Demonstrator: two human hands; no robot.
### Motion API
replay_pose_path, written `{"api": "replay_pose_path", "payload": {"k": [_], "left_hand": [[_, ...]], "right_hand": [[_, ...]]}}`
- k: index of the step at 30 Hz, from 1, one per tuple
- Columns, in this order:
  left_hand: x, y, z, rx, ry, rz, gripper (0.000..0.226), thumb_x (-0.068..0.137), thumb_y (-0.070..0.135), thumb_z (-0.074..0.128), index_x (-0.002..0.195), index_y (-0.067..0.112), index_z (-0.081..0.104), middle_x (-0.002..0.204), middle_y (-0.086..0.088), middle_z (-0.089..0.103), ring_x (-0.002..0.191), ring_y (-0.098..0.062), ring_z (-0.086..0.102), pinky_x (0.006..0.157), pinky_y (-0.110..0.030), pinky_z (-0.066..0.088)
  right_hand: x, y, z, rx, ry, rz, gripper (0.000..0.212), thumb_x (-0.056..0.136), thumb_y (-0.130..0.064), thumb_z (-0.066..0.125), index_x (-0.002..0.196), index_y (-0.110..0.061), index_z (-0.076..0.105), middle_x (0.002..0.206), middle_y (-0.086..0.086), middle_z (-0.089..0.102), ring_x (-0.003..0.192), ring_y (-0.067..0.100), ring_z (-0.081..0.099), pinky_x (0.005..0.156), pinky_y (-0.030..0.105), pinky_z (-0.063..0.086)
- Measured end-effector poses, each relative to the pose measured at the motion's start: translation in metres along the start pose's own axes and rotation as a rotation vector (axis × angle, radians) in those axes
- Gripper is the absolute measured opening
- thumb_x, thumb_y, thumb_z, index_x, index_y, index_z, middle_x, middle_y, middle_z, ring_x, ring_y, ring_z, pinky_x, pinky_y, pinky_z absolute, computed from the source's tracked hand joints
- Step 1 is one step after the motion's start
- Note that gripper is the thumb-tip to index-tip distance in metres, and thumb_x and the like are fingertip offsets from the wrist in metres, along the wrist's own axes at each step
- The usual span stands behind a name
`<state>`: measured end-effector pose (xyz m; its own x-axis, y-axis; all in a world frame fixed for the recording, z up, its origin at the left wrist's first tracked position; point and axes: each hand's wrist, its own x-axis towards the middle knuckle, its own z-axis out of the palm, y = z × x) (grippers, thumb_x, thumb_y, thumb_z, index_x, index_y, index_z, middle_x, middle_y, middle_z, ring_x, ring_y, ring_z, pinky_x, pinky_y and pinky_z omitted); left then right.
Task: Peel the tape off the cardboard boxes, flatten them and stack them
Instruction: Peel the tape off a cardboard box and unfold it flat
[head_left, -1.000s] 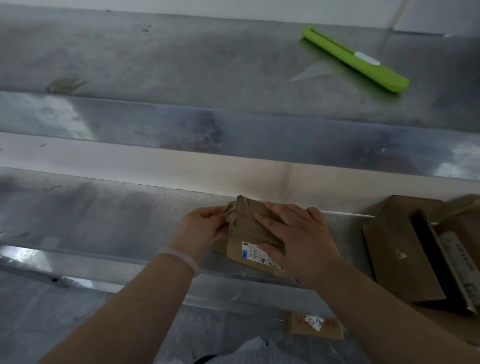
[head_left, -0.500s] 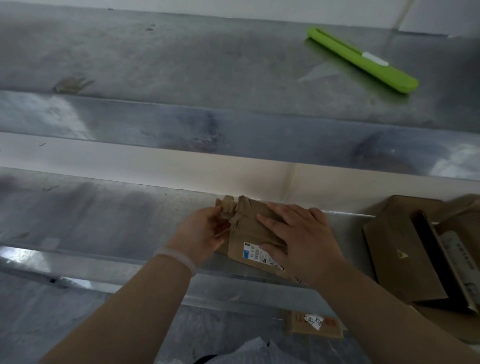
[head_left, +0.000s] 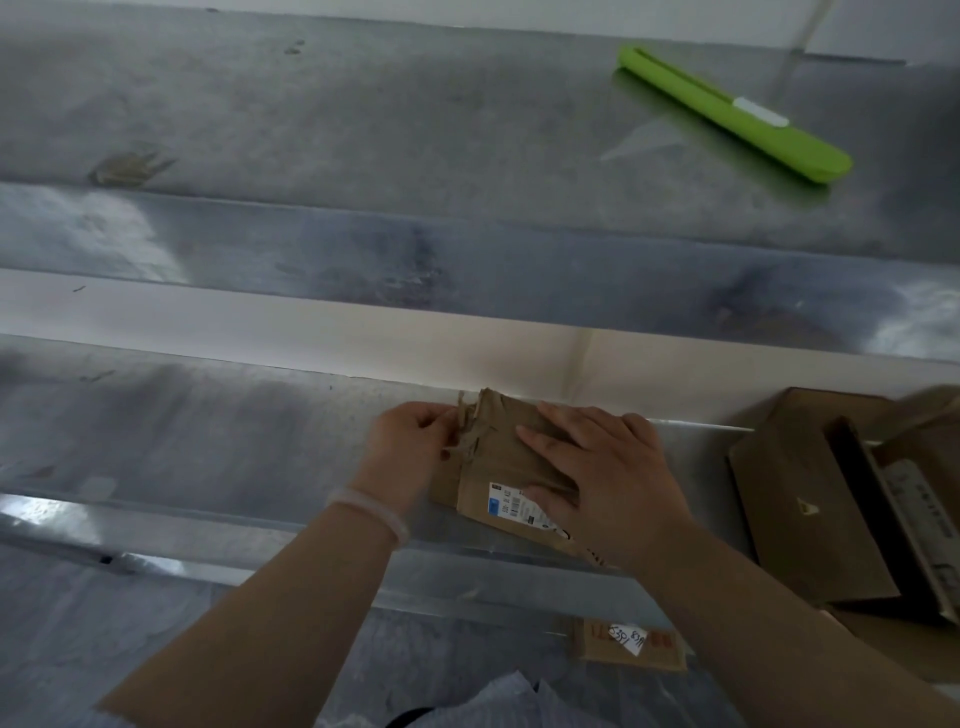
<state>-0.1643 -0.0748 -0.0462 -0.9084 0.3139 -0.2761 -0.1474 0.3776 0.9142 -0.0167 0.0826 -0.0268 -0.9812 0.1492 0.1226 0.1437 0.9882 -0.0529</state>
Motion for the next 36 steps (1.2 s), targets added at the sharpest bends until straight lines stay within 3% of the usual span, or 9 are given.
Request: {"api": "replay_pose_path", "payload": {"k": [3, 7, 12, 18, 23, 28, 30, 33, 36], "left_hand": [[-0.001, 0.002, 0.000, -0.124, -0.099, -0.080, 0.023, 0.093, 0.030, 0.056, 0.087, 0.012, 0.070, 0.082, -0.004, 0.074, 0.078, -0.018, 0.071, 0.074, -0.032, 0.058], [-0.001, 0.003, -0.002, -0.244, -0.185, -0.117, 0.014, 0.088, 0.012, 0.064, 0.095, 0.001, 0.068, 0.086, -0.014, 0.072, 0.080, -0.027, 0.069, 0.079, -0.039, 0.058], [-0.001, 0.002, 0.001, -0.453, -0.183, -0.265, 0.011, 0.093, -0.001, 0.051, 0.093, -0.003, 0.062, 0.078, -0.014, 0.067, 0.069, -0.022, 0.066, 0.059, -0.028, 0.058], [-0.002, -0.008, 0.002, -0.610, -0.149, -0.409, 0.005, 0.092, -0.001, 0.053, 0.094, 0.000, 0.057, 0.080, -0.015, 0.066, 0.067, -0.022, 0.067, 0.058, -0.031, 0.058], [-0.002, -0.005, 0.003, -0.208, -0.097, -0.201, 0.011, 0.092, 0.007, 0.058, 0.093, 0.003, 0.067, 0.081, -0.011, 0.071, 0.073, -0.021, 0.068, 0.065, -0.029, 0.059], [0.000, -0.008, 0.003, -0.037, -0.082, -0.185, 0.019, 0.094, 0.022, 0.055, 0.082, 0.019, 0.069, 0.094, -0.003, 0.070, 0.094, -0.022, 0.064, 0.093, -0.041, 0.051], [-0.001, -0.002, 0.001, -0.067, -0.113, -0.207, 0.018, 0.094, 0.023, 0.053, 0.093, 0.011, 0.068, 0.106, -0.006, 0.067, 0.102, -0.025, 0.060, 0.099, -0.040, 0.045], [0.000, -0.001, -0.002, -0.049, -0.139, -0.186, 0.015, 0.091, 0.030, 0.058, 0.082, 0.021, 0.067, 0.090, 0.004, 0.065, 0.087, -0.014, 0.057, 0.092, -0.033, 0.044], [-0.001, -0.007, -0.003, -0.055, -0.162, -0.145, 0.007, 0.087, 0.026, 0.065, 0.088, 0.021, 0.070, 0.082, 0.005, 0.070, 0.086, -0.013, 0.063, 0.087, -0.032, 0.050]], "right_hand": [[0.001, 0.001, 0.000, -0.006, -0.007, 0.006, 0.060, 0.083, -0.066, 0.039, 0.134, -0.039, 0.053, 0.143, -0.009, 0.049, 0.124, 0.017, 0.051, 0.098, 0.043, 0.038], [0.000, 0.000, 0.001, 0.014, 0.026, -0.008, 0.059, 0.081, -0.065, 0.043, 0.132, -0.037, 0.056, 0.141, -0.008, 0.052, 0.121, 0.017, 0.052, 0.097, 0.043, 0.040], [-0.001, 0.001, 0.002, 0.019, 0.046, -0.011, 0.059, 0.081, -0.066, 0.043, 0.130, -0.037, 0.058, 0.141, -0.009, 0.052, 0.121, 0.017, 0.054, 0.097, 0.044, 0.042], [-0.001, 0.001, 0.003, 0.037, 0.064, -0.017, 0.058, 0.080, -0.065, 0.044, 0.129, -0.037, 0.059, 0.140, -0.009, 0.054, 0.120, 0.017, 0.055, 0.096, 0.045, 0.042], [-0.002, 0.002, 0.002, 0.042, 0.064, -0.009, 0.058, 0.081, -0.065, 0.044, 0.129, -0.037, 0.058, 0.140, -0.009, 0.053, 0.121, 0.016, 0.054, 0.097, 0.046, 0.042], [-0.001, 0.002, 0.002, 0.019, 0.025, -0.002, 0.059, 0.082, -0.067, 0.043, 0.132, -0.038, 0.055, 0.142, -0.010, 0.051, 0.123, 0.016, 0.053, 0.099, 0.045, 0.041], [-0.001, 0.002, 0.002, 0.018, 0.018, 0.000, 0.059, 0.082, -0.067, 0.043, 0.132, -0.039, 0.054, 0.143, -0.010, 0.050, 0.123, 0.015, 0.052, 0.100, 0.044, 0.040], [-0.001, 0.002, 0.002, 0.021, 0.025, 0.004, 0.059, 0.081, -0.067, 0.043, 0.131, -0.039, 0.056, 0.142, -0.010, 0.051, 0.123, 0.016, 0.053, 0.099, 0.044, 0.040], [-0.001, 0.002, 0.002, 0.022, 0.021, 0.001, 0.059, 0.081, -0.068, 0.042, 0.131, -0.039, 0.056, 0.142, -0.011, 0.051, 0.123, 0.016, 0.052, 0.099, 0.043, 0.039]]}}
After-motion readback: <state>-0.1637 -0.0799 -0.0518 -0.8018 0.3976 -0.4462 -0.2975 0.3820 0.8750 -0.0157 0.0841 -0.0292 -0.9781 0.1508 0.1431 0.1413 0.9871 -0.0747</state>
